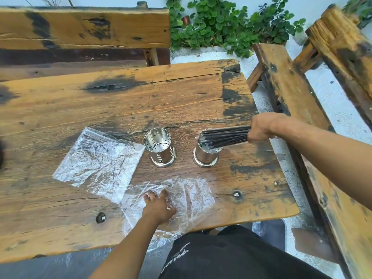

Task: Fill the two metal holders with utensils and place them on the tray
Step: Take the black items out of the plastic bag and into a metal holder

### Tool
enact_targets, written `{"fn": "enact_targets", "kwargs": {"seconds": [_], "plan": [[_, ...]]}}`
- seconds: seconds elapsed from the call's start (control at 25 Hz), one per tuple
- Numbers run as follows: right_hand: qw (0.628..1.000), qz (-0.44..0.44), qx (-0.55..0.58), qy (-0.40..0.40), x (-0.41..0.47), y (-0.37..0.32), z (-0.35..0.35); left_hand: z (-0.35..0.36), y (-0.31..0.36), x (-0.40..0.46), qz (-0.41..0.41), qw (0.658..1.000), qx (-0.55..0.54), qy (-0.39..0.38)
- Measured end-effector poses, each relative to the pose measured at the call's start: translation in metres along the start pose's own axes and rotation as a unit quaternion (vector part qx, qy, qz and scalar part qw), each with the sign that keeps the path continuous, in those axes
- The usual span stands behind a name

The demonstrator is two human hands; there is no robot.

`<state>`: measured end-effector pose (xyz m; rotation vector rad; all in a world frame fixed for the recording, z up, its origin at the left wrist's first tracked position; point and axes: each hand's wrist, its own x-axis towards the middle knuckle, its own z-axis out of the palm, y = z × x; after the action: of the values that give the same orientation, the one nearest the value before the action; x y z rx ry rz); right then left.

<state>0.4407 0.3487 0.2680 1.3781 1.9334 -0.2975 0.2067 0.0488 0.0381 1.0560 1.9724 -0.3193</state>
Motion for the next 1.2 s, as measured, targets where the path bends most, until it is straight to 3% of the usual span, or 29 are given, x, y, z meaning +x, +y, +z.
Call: {"fn": "enact_targets", "kwargs": {"seconds": [0.2,0.44,0.72,1.04,1.2], "plan": [[0.998,-0.011,0.015,-0.055,0.001,0.002,-0.014,0.000,-0.003,0.001,0.004,1.000,-0.004,-0.002],[0.999,-0.012,0.028,-0.045,0.001,0.013,-0.021,0.002,-0.003,0.002,0.007,1.000,-0.002,0.002],[0.998,0.009,-0.037,-0.054,-0.006,0.004,-0.011,0.003,-0.003,0.001,0.012,1.000,0.009,0.009],[0.986,0.037,-0.160,-0.011,-0.001,-0.036,-0.008,0.004,-0.006,0.000,0.017,1.000,0.015,0.014],[0.973,-0.009,-0.228,0.032,0.016,-0.064,0.003,0.004,-0.007,0.000,0.017,1.000,0.015,0.012]]}}
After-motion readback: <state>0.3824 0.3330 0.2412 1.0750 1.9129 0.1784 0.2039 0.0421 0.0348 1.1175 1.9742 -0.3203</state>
